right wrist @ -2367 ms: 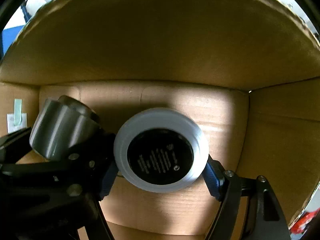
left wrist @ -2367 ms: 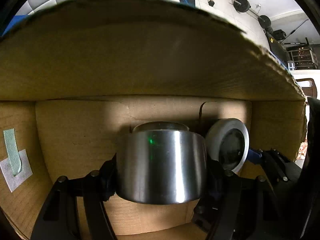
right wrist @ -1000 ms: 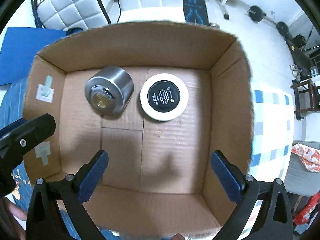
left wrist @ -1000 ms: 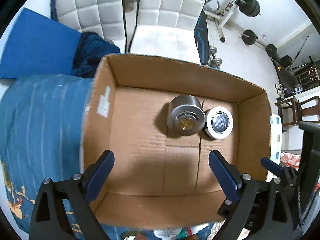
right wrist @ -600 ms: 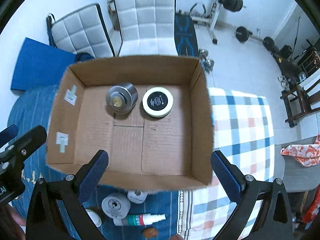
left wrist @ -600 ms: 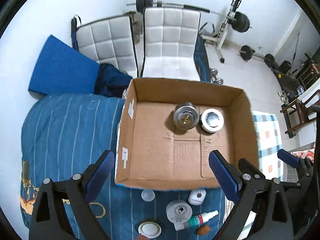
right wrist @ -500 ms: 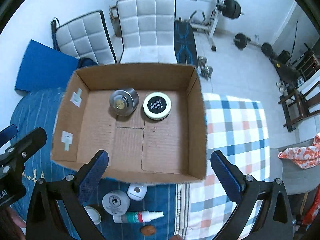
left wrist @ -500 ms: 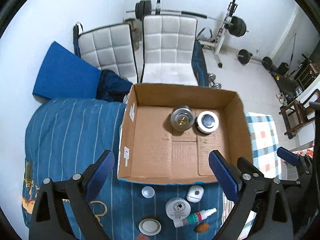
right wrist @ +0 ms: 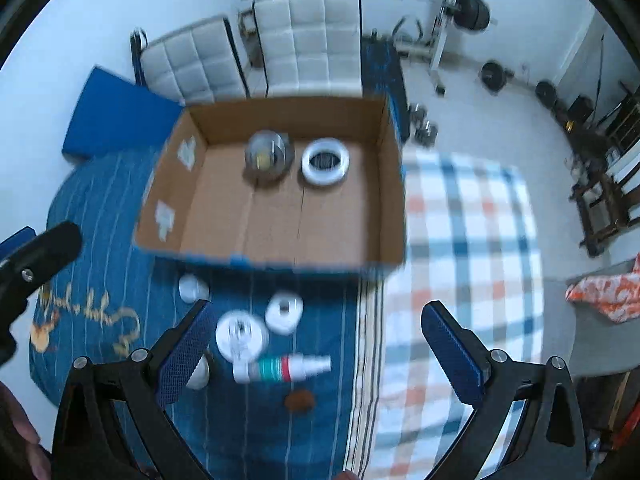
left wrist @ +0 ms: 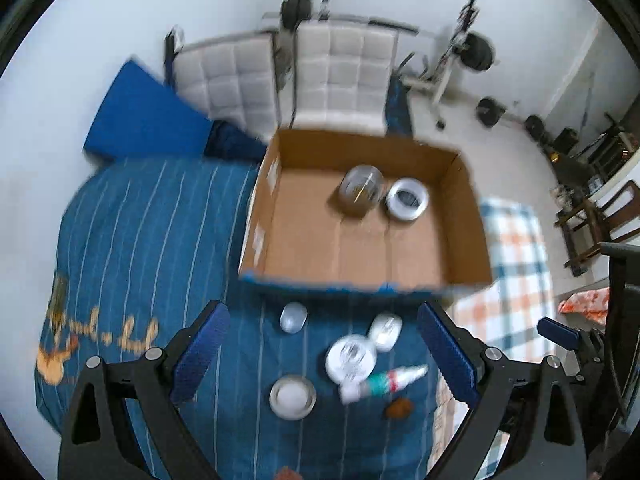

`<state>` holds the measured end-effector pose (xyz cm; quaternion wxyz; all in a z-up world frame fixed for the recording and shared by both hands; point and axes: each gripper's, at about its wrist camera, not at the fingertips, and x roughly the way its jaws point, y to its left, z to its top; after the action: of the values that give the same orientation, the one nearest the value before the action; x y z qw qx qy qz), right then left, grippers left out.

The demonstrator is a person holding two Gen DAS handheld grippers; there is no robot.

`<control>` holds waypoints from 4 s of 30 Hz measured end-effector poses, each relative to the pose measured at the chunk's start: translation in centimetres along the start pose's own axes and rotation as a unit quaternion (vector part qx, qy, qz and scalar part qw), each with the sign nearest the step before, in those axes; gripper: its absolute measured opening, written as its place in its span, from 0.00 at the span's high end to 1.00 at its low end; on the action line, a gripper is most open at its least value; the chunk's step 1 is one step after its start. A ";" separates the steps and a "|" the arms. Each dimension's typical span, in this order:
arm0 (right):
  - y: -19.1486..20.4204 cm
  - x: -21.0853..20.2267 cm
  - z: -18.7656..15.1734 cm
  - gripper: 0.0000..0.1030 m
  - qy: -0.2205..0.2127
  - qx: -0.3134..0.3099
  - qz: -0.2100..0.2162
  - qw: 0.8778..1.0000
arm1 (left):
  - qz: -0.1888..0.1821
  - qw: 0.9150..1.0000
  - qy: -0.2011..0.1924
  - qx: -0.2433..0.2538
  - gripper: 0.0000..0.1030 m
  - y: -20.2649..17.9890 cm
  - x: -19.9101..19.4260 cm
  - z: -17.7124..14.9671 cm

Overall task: Organize rigid objects
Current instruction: 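Lift both tools out of the box back toward the remaining items, then grasp the metal lid with the left tool while the right tool grasps the white cream jar, then carry the lid and cream jar into the box and open both tools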

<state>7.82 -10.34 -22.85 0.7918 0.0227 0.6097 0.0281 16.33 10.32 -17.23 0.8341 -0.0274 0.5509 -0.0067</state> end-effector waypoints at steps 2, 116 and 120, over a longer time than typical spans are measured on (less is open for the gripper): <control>-0.1 2.6 -1.4 0.00 0.039 0.008 0.017 0.999 | 0.010 0.999 0.036 -0.010 0.06 1.0 2.6 -2.0; 3.1 21.0 -10.7 0.32 0.230 0.031 -0.001 0.973 | 0.015 0.965 0.254 -0.059 0.40 1.3 19.4 -15.0; 3.6 18.5 -10.6 0.32 0.214 0.016 0.008 0.977 | -0.009 0.970 0.240 -0.046 0.40 -0.3 16.3 -15.3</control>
<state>2.26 -5.37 -43.15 0.6423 0.0335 0.7652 0.0287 8.68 8.78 -38.13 0.6754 -0.0685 0.7343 0.0044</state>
